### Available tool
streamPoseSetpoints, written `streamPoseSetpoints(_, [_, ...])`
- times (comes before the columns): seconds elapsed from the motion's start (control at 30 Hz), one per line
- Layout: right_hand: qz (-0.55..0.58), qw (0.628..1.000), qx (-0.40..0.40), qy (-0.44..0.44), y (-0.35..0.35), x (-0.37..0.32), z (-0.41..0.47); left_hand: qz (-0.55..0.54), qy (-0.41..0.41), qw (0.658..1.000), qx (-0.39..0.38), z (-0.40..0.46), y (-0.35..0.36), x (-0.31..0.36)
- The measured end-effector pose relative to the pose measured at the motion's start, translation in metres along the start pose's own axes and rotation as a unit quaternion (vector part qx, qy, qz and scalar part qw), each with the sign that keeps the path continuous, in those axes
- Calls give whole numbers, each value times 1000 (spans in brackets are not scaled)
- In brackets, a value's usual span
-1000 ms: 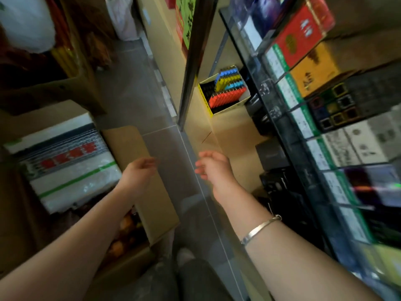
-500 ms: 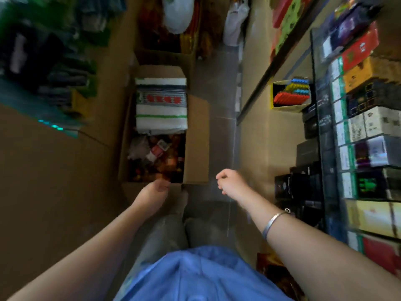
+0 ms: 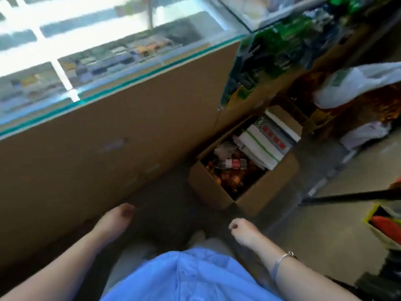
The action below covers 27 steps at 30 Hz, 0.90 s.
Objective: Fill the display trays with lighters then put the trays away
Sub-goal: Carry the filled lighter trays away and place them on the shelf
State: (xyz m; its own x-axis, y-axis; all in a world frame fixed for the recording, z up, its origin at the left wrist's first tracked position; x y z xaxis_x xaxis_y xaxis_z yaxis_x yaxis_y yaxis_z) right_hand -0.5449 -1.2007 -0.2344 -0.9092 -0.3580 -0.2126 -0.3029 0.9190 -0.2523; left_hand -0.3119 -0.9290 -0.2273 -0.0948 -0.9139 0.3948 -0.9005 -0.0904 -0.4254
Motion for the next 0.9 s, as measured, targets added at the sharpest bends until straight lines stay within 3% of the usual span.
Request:
streamPoseSetpoints(0.13, [-134,990,13,-38,13,-102,7,-99,-51,993,23,-39,4,-103])
streamPoseSetpoints(0.3, [-252,961,15,-112,82,-237,17,-172,-118,977,44,-99,27,-234])
streamPoseSetpoints(0.43, [-344,925,-36,-159,169,-321,22,-275,-192,938,91,-155,52,-332])
streamPoseSetpoints(0.53, [-434,875,-89,-197,238,-366,19,-346,-237,898,135,-191,80,-387])
streamPoseSetpoints(0.7, [-562,776,-163,-236,328,-415,8,-487,-312,793,189,-230,135,-422])
streamPoseSetpoints(0.83, [-649,705,-184,-219,368,-443,10,-573,-323,734,170,-224,175,-405])
streamPoseSetpoints(0.9, [-687,669,-193,-209,386,-458,13,-594,-321,720,159,-215,182,-392])
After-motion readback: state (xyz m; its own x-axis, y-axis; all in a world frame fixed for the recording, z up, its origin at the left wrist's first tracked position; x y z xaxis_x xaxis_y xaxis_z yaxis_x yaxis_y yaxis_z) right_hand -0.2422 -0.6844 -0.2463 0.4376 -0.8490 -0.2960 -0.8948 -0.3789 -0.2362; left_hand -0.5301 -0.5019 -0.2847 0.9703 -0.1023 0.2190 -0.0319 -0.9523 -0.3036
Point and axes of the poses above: each hand's wrist, its own z-axis towards the middle knuckle, its own y-axis out of the palm, x = y × z, the point moved 5 cm from there along z, towards the middle knuckle, and after that the axes turned 15 degrees about -x, right-handed, at the moved point
